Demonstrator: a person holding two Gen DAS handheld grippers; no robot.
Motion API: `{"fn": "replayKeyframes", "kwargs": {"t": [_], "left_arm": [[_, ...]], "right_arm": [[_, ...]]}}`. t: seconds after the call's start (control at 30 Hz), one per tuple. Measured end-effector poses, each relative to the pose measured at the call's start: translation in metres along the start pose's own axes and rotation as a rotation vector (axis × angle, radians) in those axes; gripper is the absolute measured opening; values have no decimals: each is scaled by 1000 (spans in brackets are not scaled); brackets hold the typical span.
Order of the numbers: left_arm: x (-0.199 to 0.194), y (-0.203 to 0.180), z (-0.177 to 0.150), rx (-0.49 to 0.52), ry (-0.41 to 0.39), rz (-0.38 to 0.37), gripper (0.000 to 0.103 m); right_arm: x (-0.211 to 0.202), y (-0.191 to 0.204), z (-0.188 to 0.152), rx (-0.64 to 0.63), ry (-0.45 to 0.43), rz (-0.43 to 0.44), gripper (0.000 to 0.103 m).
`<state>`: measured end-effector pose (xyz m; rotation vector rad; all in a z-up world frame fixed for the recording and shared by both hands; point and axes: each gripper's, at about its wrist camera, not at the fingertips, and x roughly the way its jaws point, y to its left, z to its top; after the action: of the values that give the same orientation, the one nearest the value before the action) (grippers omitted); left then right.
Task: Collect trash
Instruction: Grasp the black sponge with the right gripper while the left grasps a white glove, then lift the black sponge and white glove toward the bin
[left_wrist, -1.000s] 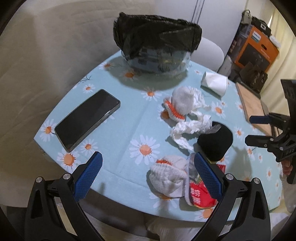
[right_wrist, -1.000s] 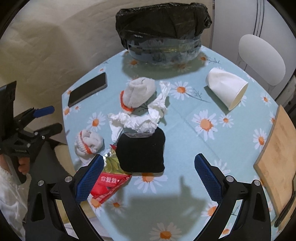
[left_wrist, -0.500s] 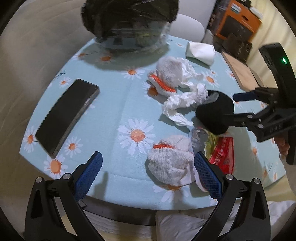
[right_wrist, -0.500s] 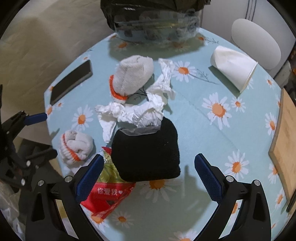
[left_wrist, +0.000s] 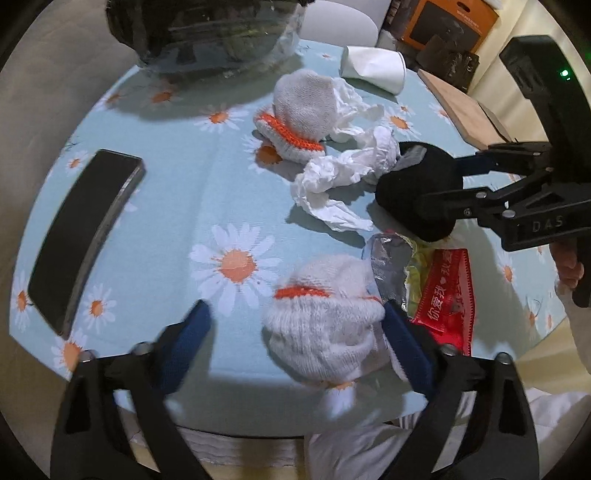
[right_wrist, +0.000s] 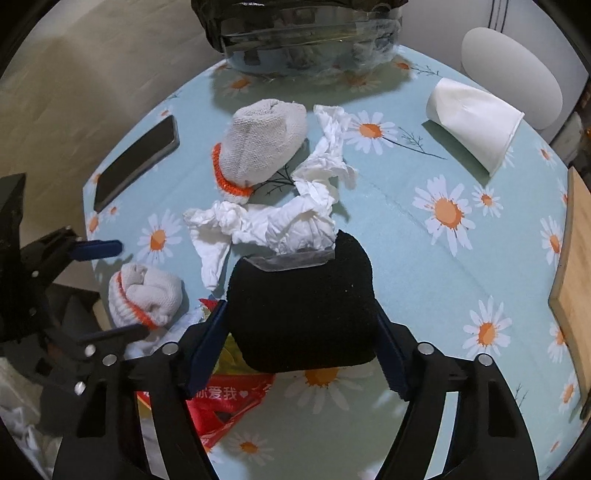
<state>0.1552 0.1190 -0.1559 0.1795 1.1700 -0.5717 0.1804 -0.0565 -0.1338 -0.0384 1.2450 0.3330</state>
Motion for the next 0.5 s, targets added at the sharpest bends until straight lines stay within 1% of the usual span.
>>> {"fn": "replayKeyframes", "kwargs": {"t": [0.03,0.07,0.1,0.13,0.3,0.47,0.5], "left_arm": [[2,0,1,2,8,-5,74],[5,-2,1,9,19,4,68],[7,-3,2,16,25,16,65],[9,-4,2,21,33,22,60],[7,0,3,8,37,26,59],[-2,5,7,-28,7,51,58],[-6,5,9,-31,-1,66,58]], "right_arm": [[-2,0,1,-3,-8,-12,66],[-3,0,0,-6,-15,-27,66],[-5,0,0,-11,-20,-42,65],[-6,-1,0,-9,-17,-39,65],[-18,-15,-4,13,-19,-34,65],[-36,-38,-10,49,-37,-31,65],[-40,-43,-12,54,-39,-28,65]]}}
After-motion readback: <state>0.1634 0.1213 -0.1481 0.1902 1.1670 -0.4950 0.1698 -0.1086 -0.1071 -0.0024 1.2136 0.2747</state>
